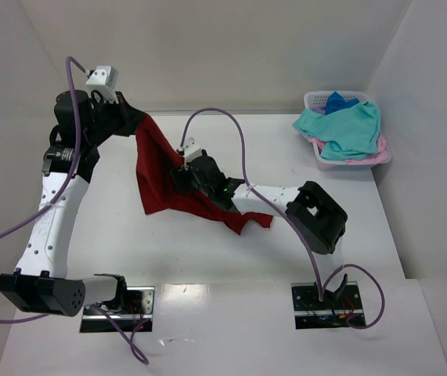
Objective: Fold and stack the t-shirts
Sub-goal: Flatten out the tshirt
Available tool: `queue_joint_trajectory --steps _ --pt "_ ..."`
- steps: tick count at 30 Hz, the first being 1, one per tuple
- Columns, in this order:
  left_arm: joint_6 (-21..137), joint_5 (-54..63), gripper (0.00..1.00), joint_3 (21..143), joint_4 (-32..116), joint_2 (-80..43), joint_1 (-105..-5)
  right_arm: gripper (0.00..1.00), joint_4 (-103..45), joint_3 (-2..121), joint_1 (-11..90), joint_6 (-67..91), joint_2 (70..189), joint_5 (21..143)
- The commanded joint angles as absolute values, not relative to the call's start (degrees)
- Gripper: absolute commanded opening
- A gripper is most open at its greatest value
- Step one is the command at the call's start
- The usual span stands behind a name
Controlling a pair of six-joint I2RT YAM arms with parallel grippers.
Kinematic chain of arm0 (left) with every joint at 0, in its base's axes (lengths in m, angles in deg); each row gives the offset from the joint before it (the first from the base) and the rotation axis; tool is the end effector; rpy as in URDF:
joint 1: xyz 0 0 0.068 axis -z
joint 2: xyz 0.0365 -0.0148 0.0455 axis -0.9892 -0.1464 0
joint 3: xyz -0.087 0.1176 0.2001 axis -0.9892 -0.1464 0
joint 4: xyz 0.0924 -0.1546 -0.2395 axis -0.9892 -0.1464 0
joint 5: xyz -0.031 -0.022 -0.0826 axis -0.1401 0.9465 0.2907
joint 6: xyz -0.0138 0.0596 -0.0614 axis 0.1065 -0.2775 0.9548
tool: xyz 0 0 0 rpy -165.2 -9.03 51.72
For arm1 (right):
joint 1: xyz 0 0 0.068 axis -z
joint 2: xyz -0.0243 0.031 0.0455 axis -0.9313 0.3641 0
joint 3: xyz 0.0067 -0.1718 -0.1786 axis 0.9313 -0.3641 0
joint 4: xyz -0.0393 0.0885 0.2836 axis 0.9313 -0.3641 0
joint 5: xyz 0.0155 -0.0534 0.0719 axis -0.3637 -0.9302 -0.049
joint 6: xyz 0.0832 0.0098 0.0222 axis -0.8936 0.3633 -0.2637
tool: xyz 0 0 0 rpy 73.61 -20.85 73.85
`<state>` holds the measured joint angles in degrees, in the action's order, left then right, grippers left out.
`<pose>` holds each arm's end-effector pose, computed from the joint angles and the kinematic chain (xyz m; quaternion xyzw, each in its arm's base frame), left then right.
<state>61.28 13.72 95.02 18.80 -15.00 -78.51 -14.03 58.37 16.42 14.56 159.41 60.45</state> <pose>0.3558 -0.0421 0.4419 0.0199 0.7527 -0.2159 0.6216 0.3256 0.3895 0.1588 -0.2723 0.7806 0.1706 0.5360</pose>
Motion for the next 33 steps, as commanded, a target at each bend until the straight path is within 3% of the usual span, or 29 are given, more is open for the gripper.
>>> queue_joint_trajectory --steps 1,3,7,8,11,23,28,33 --pt "61.8 14.8 0.0 97.9 20.9 -13.0 -78.9 0.82 -8.1 61.7 16.5 17.3 161.2 58.2" --pt "61.8 14.8 0.0 97.9 20.4 -12.5 -78.9 0.76 -6.9 62.4 16.5 17.3 162.0 58.2" --pt "61.8 14.3 0.0 98.5 19.9 -12.0 -78.9 0.39 -6.2 62.9 16.5 16.7 163.3 57.5" --pt "61.8 13.6 0.0 98.5 19.9 -12.0 -78.9 0.22 -5.7 62.9 16.5 16.1 163.3 56.8" --pt "61.3 11.8 0.0 98.5 19.2 -11.5 -79.4 0.01 -7.2 63.5 16.5 16.7 161.7 51.6" --pt "64.0 11.0 0.0 94.1 23.1 -10.9 -81.8 0.01 -23.3 81.0 23.2 26.9 138.8 54.4" --pt "63.9 9.1 0.0 93.6 23.7 -10.4 -82.4 0.01 -25.1 81.0 23.2 29.2 135.2 53.2" --pt "63.4 6.7 0.0 95.1 23.1 -10.4 -83.0 0.01 -23.7 73.3 23.2 29.7 129.3 51.0"
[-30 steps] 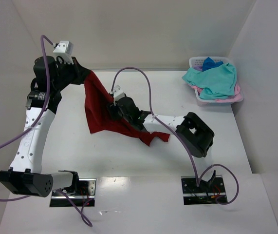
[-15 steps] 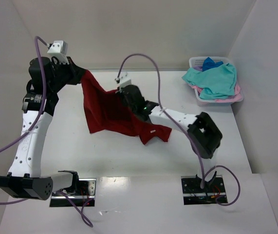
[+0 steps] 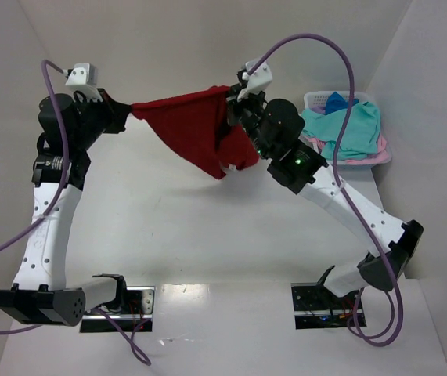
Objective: Fold and stack the t-shirts
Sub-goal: Flatten out the tshirt
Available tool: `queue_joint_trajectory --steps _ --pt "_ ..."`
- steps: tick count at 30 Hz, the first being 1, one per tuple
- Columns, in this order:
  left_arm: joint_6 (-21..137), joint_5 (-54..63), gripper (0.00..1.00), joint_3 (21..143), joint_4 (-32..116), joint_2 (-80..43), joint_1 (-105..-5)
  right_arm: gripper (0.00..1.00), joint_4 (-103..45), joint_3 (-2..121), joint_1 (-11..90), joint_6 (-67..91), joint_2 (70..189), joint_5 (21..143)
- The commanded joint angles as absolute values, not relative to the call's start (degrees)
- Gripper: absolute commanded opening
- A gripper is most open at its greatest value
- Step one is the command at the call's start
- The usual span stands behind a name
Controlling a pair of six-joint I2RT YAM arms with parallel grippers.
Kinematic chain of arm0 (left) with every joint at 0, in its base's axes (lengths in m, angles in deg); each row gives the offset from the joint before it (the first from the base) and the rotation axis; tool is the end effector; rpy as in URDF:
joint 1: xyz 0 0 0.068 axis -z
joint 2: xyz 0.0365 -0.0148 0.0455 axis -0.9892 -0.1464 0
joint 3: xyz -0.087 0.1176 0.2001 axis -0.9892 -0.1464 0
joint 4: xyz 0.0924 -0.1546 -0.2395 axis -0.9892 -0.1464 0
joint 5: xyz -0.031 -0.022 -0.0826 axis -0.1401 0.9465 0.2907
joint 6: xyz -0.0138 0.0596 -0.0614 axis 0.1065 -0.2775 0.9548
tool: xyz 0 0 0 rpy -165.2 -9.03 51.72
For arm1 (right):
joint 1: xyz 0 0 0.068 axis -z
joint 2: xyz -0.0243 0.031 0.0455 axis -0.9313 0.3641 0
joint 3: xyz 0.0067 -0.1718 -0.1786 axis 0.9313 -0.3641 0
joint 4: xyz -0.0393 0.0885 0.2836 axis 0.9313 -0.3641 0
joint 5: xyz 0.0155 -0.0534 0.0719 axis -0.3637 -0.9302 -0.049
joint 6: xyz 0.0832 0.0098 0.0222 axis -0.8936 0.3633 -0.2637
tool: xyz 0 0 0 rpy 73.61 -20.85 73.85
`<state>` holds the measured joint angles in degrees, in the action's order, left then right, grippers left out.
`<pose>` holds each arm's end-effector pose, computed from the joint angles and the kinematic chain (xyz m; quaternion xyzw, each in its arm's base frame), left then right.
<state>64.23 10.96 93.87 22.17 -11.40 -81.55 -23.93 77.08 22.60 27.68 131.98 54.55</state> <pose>0.3403 -0.0196 0.4630 -0.0253 0.7200 -0.1995 0.6642 0.3003 0.2736 0.4927 -0.1577 0.6014 0.1447 0.7697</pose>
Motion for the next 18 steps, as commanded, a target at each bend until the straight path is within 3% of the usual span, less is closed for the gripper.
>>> queue_joint_trajectory --steps 1,8,18 --pt "63.4 6.7 0.0 95.1 23.1 -10.4 -83.0 0.01 -23.7 72.5 23.2 29.7 128.7 51.0" --pt "62.9 5.2 0.0 99.3 21.7 -9.9 -83.0 0.01 -26.8 67.1 23.2 25.4 124.6 55.3" --pt "60.9 1.9 0.0 107.3 17.3 -7.3 -83.0 0.01 -32.4 70.3 23.2 19.0 118.3 66.8"
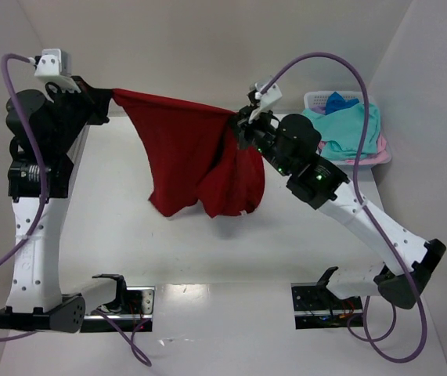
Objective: Fold and stack the t-shirts
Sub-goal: Flatten out the tshirt
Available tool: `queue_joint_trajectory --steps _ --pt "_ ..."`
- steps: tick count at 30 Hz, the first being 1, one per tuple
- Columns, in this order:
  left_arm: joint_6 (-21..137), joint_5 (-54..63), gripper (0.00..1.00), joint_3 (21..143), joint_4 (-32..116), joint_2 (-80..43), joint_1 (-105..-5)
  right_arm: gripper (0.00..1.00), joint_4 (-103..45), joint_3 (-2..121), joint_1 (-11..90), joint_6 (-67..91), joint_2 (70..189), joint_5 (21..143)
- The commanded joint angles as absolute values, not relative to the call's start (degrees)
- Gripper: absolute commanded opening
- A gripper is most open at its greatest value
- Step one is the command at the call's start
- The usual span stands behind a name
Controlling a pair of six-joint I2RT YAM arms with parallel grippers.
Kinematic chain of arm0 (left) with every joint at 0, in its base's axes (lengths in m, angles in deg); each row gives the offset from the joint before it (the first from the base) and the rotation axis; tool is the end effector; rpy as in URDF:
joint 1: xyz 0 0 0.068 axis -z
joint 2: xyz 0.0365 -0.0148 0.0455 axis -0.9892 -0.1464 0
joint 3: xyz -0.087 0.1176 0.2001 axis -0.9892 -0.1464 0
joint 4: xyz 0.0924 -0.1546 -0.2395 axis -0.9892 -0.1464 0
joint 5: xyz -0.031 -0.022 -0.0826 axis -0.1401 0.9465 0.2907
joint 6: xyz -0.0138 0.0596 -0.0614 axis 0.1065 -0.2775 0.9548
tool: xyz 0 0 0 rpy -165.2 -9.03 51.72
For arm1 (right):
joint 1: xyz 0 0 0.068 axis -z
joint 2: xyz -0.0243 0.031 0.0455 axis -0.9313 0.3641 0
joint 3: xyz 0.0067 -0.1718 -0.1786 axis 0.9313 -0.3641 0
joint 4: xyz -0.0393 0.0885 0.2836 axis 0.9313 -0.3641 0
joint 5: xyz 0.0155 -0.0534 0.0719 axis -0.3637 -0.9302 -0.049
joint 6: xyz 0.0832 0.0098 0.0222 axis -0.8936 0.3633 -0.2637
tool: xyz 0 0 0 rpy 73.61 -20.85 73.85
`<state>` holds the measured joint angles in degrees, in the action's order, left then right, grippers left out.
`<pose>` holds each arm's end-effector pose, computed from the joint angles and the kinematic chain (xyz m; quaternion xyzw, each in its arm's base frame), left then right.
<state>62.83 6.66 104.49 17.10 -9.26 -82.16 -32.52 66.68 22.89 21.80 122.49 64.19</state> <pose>0.2970 -0.0108 0.5335 -0.0349 0.6725 -0.1638 0.7209 0.2721 0.2595 0.4571 -0.2182 0.6434 0.2083 0.7036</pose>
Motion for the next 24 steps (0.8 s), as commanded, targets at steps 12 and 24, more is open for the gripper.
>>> queue_joint_trajectory --steps 12,24 --pt "60.5 0.0 0.0 97.5 17.8 -6.1 -83.0 0.02 -32.7 60.4 23.2 18.8 121.0 58.3" --pt "59.7 -7.0 0.0 88.6 18.3 -7.7 -83.0 0.07 -21.3 50.9 23.2 10.0 135.0 68.9"
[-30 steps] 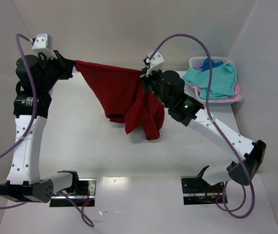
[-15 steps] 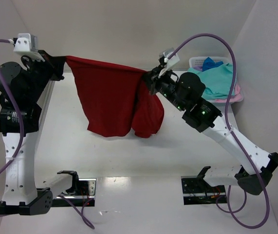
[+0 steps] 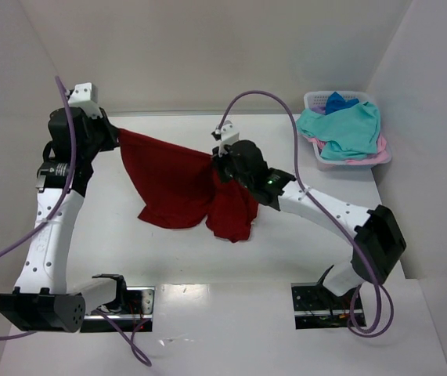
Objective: Fold and stack the t-shirts
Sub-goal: Flatten out the tshirt
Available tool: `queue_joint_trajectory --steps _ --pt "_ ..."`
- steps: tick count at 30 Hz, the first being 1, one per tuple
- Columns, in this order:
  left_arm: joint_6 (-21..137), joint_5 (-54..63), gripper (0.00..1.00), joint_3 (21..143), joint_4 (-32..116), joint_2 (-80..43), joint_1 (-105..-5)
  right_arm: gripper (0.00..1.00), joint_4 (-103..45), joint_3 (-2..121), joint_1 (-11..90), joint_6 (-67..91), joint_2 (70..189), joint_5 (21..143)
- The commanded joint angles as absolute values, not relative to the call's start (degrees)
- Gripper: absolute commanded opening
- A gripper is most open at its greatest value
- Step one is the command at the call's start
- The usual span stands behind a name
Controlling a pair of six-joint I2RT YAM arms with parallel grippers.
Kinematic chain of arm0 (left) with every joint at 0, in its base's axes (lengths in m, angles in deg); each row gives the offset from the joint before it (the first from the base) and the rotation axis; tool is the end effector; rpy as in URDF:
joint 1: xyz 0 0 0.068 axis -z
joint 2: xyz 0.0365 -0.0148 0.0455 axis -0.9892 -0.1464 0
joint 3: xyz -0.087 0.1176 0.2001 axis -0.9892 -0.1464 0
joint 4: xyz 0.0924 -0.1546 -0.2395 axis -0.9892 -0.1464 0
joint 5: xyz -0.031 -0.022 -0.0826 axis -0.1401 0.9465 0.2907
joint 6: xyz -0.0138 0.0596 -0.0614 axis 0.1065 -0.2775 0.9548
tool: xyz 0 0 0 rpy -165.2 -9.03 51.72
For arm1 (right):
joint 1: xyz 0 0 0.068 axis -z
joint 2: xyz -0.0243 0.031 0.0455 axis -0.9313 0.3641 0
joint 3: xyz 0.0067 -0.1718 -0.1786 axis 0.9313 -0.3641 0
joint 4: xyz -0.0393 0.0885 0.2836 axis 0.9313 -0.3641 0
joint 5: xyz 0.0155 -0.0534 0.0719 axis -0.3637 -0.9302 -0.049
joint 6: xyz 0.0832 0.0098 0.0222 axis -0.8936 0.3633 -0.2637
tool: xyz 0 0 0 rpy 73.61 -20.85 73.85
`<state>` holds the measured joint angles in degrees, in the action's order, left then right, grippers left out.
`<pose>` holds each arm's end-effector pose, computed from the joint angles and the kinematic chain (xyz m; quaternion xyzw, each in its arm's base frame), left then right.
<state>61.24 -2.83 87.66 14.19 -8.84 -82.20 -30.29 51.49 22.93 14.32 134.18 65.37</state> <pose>0.3367 0.0025 0.4118 -0.1034 0.7806 -0.0840 0.6107 0.3106 0.3008 0.2680 -0.2447 0.7812 0.1814 0.5450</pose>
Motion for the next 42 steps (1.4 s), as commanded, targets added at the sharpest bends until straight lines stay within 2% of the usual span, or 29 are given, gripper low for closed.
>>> queue_joint_trajectory --steps 1,5,8,9,13,17,19,28,38,42 --pt "59.7 -7.0 0.0 87.9 18.3 -7.7 -83.5 0.07 -20.7 50.9 23.2 9.2 135.8 69.6" --pt "59.7 -6.4 0.0 86.8 19.4 -8.2 -83.5 0.15 -17.9 48.9 23.2 5.2 138.9 74.0" --pt "59.7 -6.4 0.0 86.8 19.4 -8.7 -83.5 0.26 -16.0 47.0 23.2 4.2 140.1 74.5" --pt "59.7 -6.4 0.0 86.8 19.4 -8.7 -83.5 0.38 -16.0 46.3 23.2 3.5 140.1 74.5" --pt "59.7 -5.2 0.0 86.8 19.9 -9.9 -83.5 0.74 -18.4 44.0 23.2 2.9 139.6 72.0" --pt "60.2 -4.7 0.0 86.3 20.5 -10.5 -84.0 0.94 -20.5 38.6 23.2 0.3 134.0 68.0" --pt "60.2 -4.2 0.0 86.3 21.0 -11.0 -84.0 1.0 -21.9 35.7 23.2 -2.9 129.8 66.7" --pt "60.8 -1.9 0.0 86.3 21.6 -12.1 -84.6 1.0 -30.5 26.7 23.2 -17.0 123.8 66.8" --pt "61.3 1.4 0.0 86.3 22.1 -12.7 -85.6 1.0 -30.5 14.7 23.2 -27.2 112.1 72.8" --pt "61.9 3.0 0.0 85.6 23.2 -12.7 -86.2 0.97 -26.0 10.2 23.2 -28.4 110.0 73.9"
